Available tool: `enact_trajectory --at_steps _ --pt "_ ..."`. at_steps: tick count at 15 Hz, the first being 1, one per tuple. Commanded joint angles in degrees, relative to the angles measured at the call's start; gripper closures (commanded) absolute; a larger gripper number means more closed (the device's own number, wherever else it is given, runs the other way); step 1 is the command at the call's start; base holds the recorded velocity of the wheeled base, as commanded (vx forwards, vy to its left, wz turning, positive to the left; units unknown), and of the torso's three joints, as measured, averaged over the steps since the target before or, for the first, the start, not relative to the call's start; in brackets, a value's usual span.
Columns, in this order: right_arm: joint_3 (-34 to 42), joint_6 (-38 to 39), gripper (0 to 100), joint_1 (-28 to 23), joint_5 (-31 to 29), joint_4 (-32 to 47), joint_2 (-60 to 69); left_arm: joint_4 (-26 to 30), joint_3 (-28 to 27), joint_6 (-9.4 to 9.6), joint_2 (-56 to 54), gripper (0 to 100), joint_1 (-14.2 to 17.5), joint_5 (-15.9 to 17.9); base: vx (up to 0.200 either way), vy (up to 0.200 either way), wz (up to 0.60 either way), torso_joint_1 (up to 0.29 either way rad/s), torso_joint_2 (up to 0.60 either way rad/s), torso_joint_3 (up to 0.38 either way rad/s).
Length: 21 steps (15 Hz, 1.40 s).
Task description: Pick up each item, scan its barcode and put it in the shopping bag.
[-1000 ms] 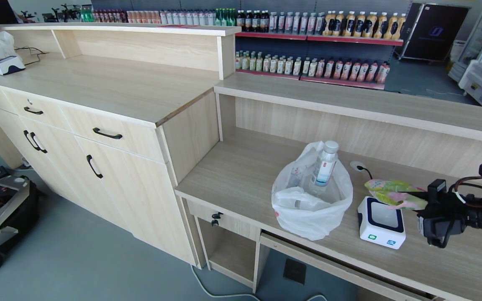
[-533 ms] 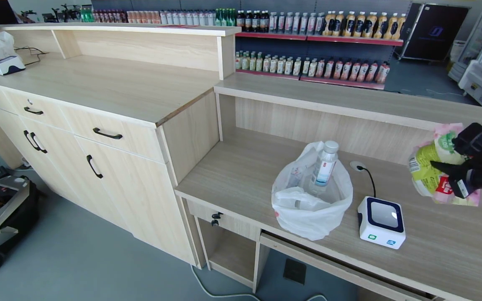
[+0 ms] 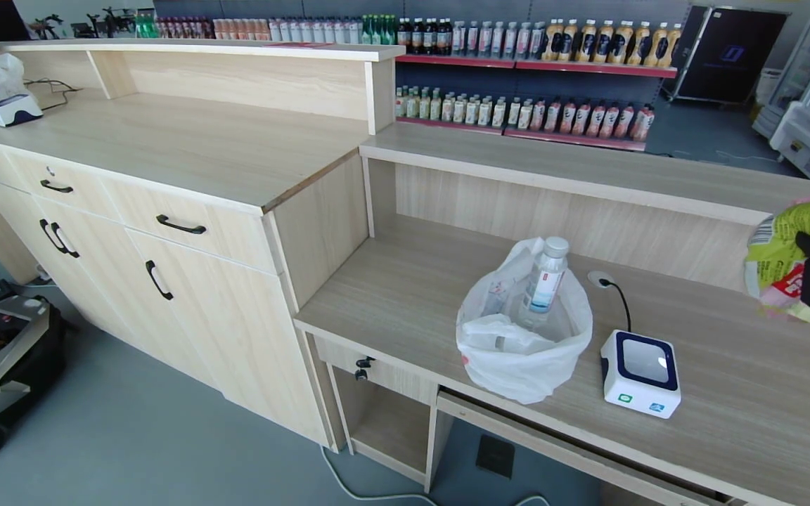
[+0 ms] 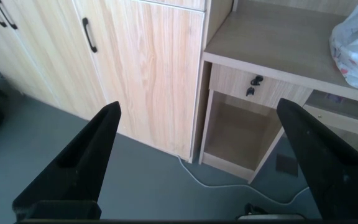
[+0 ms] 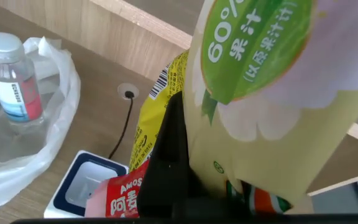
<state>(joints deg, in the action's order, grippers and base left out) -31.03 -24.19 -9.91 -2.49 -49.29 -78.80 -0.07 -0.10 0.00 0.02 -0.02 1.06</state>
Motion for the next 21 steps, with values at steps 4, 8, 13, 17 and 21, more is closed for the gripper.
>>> enact_trajectory --at_steps 4,8,13,17,21 --pt "-1.93 -6.22 100 3.76 0.03 -0.2 1.54 -0.01 0.01 0.0 -0.02 0 0.02 -0.01 0.0 0.0 0.6 0.004 0.0 0.002" --pt "-15.12 -0.51 100 16.15 -0.15 7.89 -3.91 -0.01 0.01 0.0 -0.02 0 0.02 -0.01 0.0 0.0 0.3 0.0 0.0 0.001" --pt "-12.74 6.43 100 16.5 9.34 9.21 -12.96 -0.01 0.01 0.0 -0.02 0 0.02 -0.01 0.0 0.0 0.0 0.0 0.0 0.0" --pt "-8.35 6.08 100 12.64 9.25 13.52 -19.02 -0.01 0.01 -0.09 -0.02 0 0.02 -0.01 0.0 0.0 0.0 0.0 0.0 0.0" --pt "-9.67 6.34 100 12.02 9.34 13.34 -23.5 -0.01 0.01 0.0 -0.02 0 0.02 -0.01 0.0 0.0 0.0 0.0 0.0 0.0"
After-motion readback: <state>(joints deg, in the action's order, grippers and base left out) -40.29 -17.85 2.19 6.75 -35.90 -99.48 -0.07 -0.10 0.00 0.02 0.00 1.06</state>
